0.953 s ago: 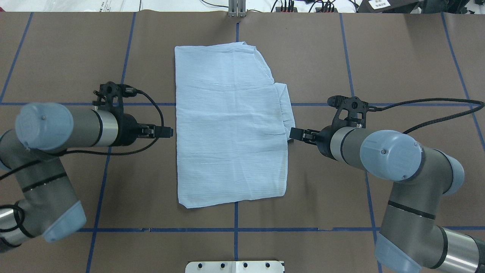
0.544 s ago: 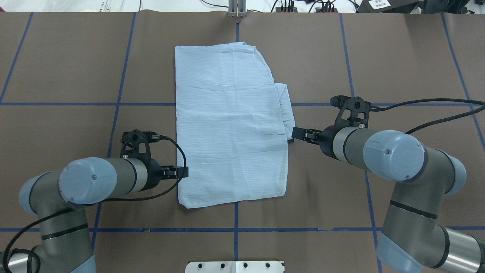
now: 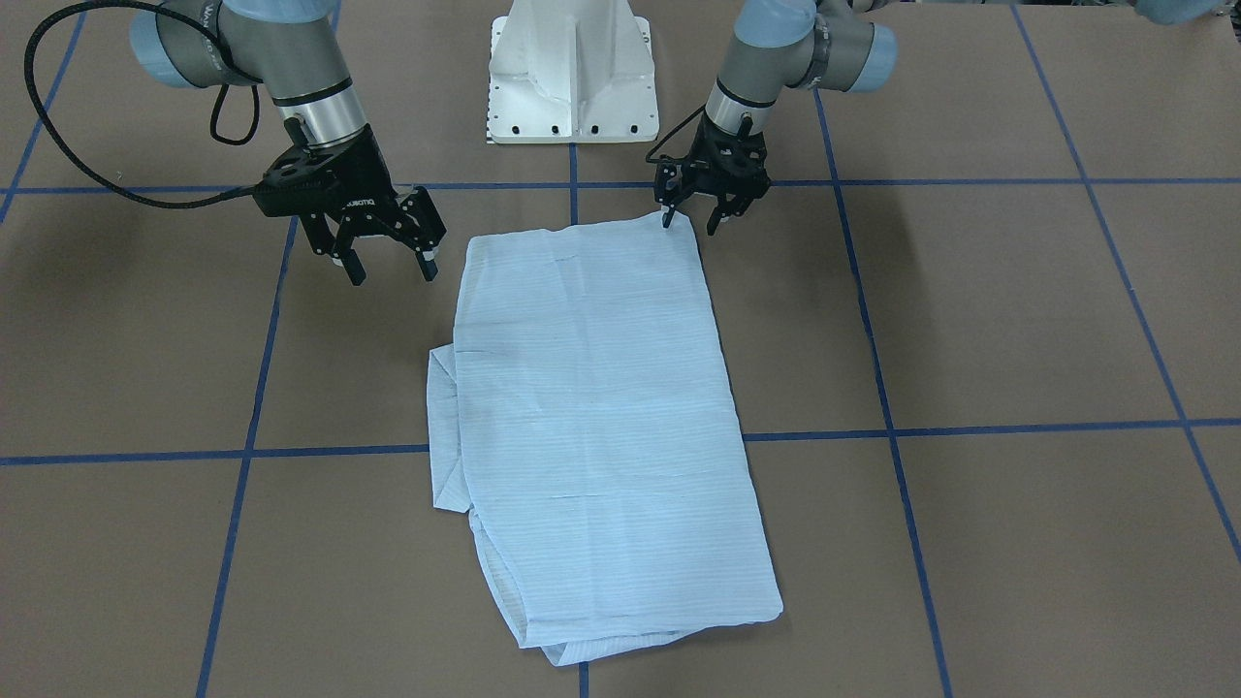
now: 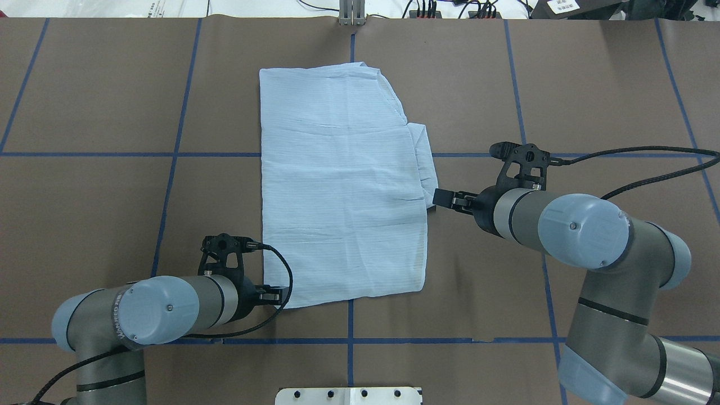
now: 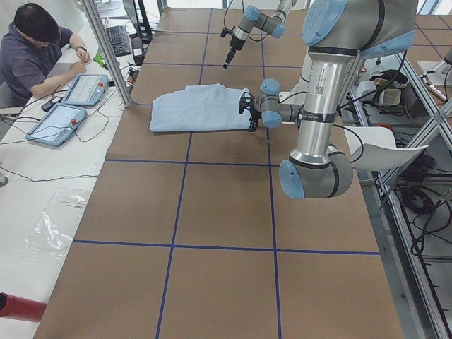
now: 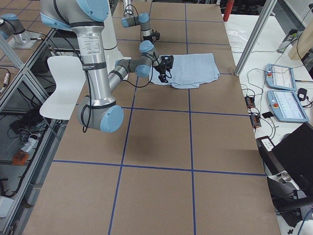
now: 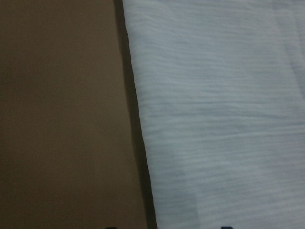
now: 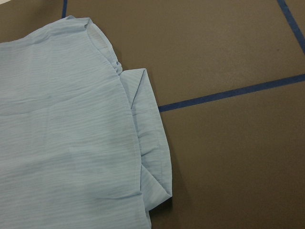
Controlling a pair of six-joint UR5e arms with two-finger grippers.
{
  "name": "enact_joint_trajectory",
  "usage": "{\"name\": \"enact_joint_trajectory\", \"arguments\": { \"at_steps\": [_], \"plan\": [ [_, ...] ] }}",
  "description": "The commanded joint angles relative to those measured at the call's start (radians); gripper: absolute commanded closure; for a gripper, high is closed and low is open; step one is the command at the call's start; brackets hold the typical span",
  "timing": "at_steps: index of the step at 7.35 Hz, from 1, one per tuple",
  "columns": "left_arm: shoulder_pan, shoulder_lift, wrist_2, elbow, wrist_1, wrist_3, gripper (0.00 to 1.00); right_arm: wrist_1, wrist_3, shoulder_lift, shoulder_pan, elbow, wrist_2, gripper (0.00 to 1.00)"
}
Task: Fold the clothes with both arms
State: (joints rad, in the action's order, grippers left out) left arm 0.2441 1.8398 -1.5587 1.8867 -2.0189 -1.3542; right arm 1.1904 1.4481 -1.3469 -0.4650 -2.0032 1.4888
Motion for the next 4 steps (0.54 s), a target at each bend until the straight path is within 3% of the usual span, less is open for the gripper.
{"name": "enact_joint_trajectory", "arguments": {
  "at_steps": [1, 2, 4],
  "plan": [
    [-0.003, 0.009, 0.0, -0.001, 0.0, 0.0, 0.44, 0.0, 0.0, 0.0, 0.0, 0.001, -0.002, 0.0],
    [-0.003, 0.018, 0.0, -0.001, 0.008, -0.002, 0.57, 0.0, 0.0, 0.002, 0.002, 0.004, -0.002, 0.0],
    [-0.003, 0.035, 0.0, -0.001, 0.026, -0.003, 0.66, 0.0, 0.002, 0.003, 0.002, 0.009, -0.002, 0.0]
  ]
}}
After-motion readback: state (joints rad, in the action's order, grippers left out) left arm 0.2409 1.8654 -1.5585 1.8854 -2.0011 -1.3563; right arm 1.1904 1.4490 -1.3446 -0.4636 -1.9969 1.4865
